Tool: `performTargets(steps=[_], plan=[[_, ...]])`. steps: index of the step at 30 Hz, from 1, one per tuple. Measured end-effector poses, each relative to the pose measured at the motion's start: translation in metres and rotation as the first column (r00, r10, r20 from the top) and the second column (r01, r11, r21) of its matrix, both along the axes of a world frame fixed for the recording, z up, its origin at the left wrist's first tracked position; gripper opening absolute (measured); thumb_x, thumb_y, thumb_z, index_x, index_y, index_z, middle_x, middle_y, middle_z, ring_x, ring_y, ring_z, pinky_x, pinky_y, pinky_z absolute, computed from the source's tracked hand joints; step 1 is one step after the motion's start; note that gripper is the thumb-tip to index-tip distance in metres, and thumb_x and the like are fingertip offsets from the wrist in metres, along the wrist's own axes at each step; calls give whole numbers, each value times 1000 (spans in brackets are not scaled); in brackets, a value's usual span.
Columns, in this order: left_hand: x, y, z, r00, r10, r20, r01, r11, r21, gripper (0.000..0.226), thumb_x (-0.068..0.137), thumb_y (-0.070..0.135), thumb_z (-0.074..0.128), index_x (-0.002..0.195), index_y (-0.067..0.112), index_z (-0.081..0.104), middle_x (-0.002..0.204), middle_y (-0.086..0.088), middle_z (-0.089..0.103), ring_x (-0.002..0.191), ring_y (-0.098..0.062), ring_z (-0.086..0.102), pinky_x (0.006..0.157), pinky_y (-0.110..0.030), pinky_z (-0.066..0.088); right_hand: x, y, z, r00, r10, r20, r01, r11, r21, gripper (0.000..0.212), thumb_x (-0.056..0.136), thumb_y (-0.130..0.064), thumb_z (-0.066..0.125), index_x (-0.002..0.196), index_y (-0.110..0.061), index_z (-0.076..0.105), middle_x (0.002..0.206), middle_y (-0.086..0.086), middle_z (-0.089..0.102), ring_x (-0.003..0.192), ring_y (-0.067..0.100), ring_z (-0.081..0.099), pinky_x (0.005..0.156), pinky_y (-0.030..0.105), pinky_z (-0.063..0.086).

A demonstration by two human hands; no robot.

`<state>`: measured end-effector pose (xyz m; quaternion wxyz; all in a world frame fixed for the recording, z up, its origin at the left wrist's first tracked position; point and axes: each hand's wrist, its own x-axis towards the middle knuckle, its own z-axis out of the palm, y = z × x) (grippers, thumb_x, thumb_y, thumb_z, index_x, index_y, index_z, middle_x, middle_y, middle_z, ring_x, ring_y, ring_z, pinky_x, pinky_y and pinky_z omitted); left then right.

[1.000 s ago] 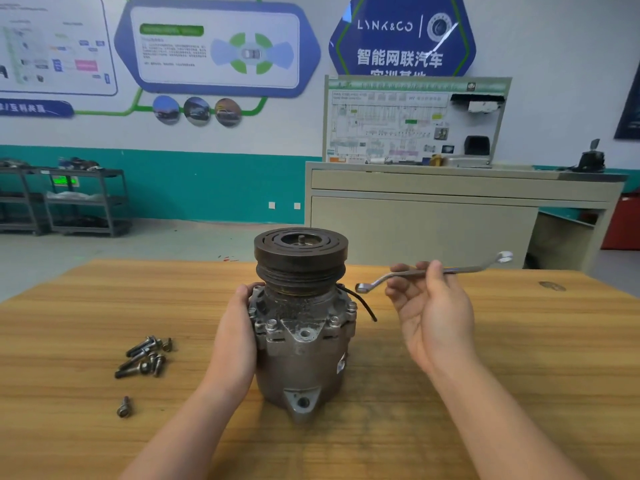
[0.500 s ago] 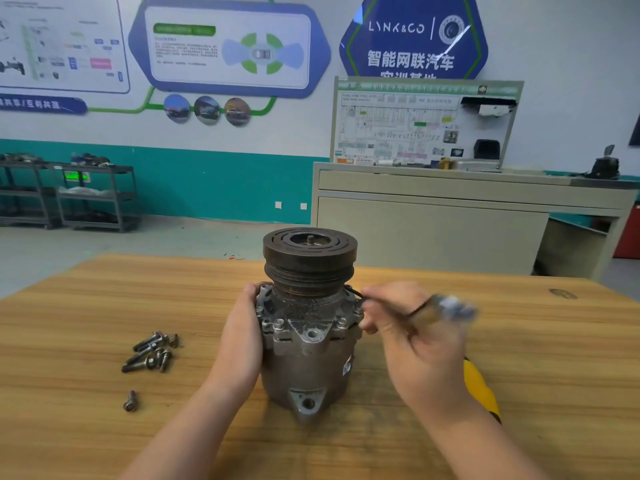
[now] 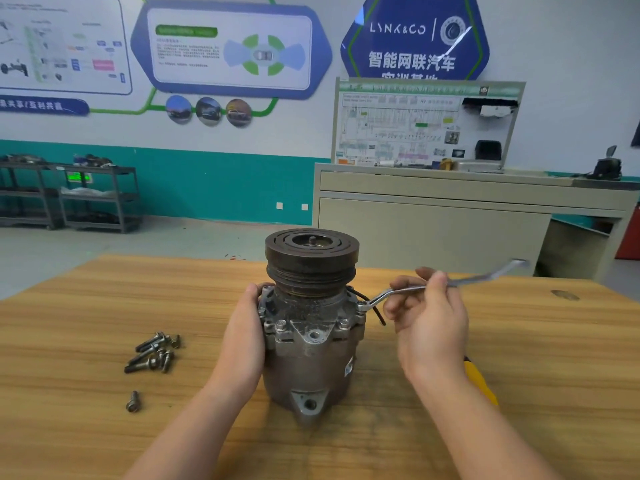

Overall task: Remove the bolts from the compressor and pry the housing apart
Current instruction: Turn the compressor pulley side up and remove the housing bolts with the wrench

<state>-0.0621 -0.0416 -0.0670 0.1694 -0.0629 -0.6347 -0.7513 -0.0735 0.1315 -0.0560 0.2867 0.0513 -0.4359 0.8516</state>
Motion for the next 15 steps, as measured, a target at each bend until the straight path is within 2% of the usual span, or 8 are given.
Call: performTargets(steps=[1, 3, 6, 10, 13, 15], plan=[[1, 0, 0, 1000, -3, 0, 3, 1000, -4, 73, 106, 35, 19, 56, 60, 65, 62, 29, 67, 60, 20, 59, 46, 0, 39, -5, 6, 4, 991, 119, 61, -113, 990, -87, 30, 106, -24, 29, 90, -11, 50, 59, 5, 66, 42, 13, 52, 41, 20, 42], [2, 1, 2, 1000, -4, -1, 4, 1000, -14, 75, 106, 33, 19, 54, 60, 65, 60, 30, 66, 60, 21, 58, 46, 1, 39, -10, 16, 10, 961, 263, 86, -238, 944, -228, 31, 105, -24, 34, 87, -7, 52, 61, 9, 67, 44, 12, 55, 42, 19, 44], [1, 1, 1, 1000, -4, 5, 4, 1000, -12, 74, 106, 34, 18, 55, 58, 67, 62, 29, 67, 61, 20, 59, 48, 0, 40, -10, 24, 9, 967, 252, 43, -230, 930, -286, 30, 103, -27, 39, 86, -6, 53, 66, 11, 69, 48, 12, 59, 45, 20, 48], [-1, 0, -2, 999, -21, 31, 21, 1000, 12, 71, 106, 37, 19, 61, 48, 72, 66, 27, 69, 63, 18, 61, 60, -10, 44, -3, 20, 5, 990, 142, 16, -138, 981, -134, 27, 102, -28, 41, 86, -10, 53, 70, 8, 71, 51, 10, 60, 48, 20, 50], [-1, -1, -2, 999, -19, 33, 19, 1000, 13, 72, 106, 35, 19, 58, 48, 72, 64, 25, 69, 60, 17, 61, 55, -7, 45, 3, 12, 4, 995, 73, -71, -73, 997, 2, 23, 99, -28, 44, 84, -14, 55, 71, 8, 71, 49, 12, 59, 48, 22, 49], [-1, -1, -2, 1000, -7, 21, 7, 1000, 1, 72, 106, 35, 19, 58, 51, 70, 65, 26, 69, 62, 18, 60, 56, -8, 46, 9, 8, 2, 988, 15, -157, 9, 989, 150, 21, 93, -36, 49, 79, -27, 61, 73, 8, 71, 50, 14, 60, 49, 24, 50]])
